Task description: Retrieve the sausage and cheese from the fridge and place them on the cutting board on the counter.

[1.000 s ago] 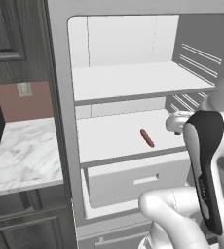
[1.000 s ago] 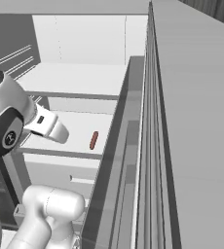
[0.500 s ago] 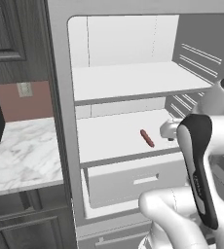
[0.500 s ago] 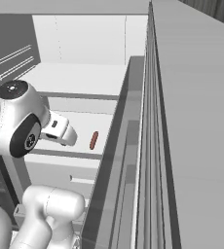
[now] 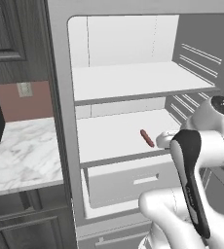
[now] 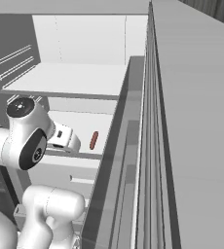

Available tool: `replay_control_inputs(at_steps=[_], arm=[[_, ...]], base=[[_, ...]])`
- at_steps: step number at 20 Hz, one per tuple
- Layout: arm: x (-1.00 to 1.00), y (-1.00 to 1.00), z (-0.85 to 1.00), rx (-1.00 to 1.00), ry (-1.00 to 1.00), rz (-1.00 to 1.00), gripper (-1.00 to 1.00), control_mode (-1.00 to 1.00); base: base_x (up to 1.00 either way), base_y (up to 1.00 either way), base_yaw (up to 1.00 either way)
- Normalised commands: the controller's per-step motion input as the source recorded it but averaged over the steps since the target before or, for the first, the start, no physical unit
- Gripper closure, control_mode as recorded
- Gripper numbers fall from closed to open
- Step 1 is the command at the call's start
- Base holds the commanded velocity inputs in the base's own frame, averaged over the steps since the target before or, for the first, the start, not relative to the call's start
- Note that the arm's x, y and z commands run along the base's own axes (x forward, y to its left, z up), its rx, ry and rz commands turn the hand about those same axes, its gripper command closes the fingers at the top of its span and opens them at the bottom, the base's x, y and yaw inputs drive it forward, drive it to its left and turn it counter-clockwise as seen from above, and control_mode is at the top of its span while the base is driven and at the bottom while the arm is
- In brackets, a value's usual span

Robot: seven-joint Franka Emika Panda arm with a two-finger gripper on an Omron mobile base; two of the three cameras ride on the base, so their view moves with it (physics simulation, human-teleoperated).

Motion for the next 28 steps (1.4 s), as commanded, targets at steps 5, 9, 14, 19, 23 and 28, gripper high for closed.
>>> replay_control_inputs(at_steps=[5, 9, 14, 19, 23, 28], arm=[[0.17, 0.0, -0.32, -0.05, -0.11, 0.0, -1.0, -1.0], [0.36, -0.04, -0.07, 0.0, -0.07, 0.0, -1.0, -1.0], [0.33, -0.1, -0.24, 0.0, -0.04, 0.02, -1.0, -1.0], [0.27, -0.1, -0.13, 0.0, -0.01, 0.0, -1.0, -1.0], [0.36, -0.05, -0.11, 0.0, 0.0, 0.0, -1.0, -1.0], [0.4, -0.01, -0.24, 0.0, 0.01, 0.0, -1.0, -1.0]], base=[[0.0, 0.0, 0.0], [0.0, 0.0, 0.0], [0.0, 0.0, 0.0], [0.0, 0.0, 0.0], [0.0, 0.0, 0.0], [0.0, 0.0, 0.0]])
